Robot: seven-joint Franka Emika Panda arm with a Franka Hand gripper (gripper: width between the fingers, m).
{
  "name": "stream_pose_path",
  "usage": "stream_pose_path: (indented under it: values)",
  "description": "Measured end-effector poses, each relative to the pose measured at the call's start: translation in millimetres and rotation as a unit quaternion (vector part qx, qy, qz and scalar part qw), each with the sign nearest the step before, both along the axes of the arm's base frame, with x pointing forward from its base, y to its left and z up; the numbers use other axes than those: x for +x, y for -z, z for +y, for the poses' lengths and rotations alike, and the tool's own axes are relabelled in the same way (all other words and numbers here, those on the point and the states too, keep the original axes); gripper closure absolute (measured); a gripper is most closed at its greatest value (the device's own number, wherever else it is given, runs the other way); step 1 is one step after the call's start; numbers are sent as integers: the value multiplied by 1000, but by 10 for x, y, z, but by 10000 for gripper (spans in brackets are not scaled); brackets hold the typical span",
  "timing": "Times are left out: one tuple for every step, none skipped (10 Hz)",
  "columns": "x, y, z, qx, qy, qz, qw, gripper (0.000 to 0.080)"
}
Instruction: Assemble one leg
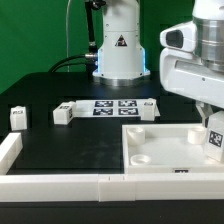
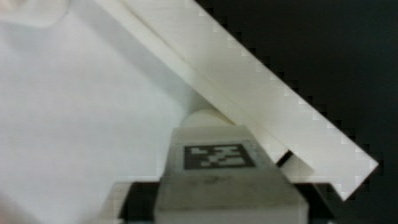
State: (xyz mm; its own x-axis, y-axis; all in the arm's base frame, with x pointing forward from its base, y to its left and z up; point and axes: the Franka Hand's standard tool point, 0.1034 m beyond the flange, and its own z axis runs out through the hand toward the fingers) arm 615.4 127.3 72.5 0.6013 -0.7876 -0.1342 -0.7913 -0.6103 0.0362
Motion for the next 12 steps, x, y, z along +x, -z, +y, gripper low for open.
stream_pose_path:
  values:
    - [-2, 0, 10, -2, 25, 2, 1000, 507]
    - [-4, 3, 21, -2, 78, 8, 997, 507]
    - [-5, 3, 31, -3, 102, 10, 995, 507]
    - [-6, 4, 34, -3, 98, 10, 995, 402]
    - [-6, 4, 35, 0, 69, 7, 998, 250]
    - [4, 10, 52, 3, 56, 0, 998, 180]
    - [6, 13, 42, 9, -6, -6, 1000, 159]
    - [18, 17, 38, 14, -92, -19, 995, 159]
    - [36, 24, 45, 19, -182, -35, 983, 152]
    - [49, 25, 49, 21, -262, -45, 964, 152]
    - [61, 22, 51, 20, -324, -51, 945, 151]
    - [87, 15, 35, 18, -408, -56, 911, 151]
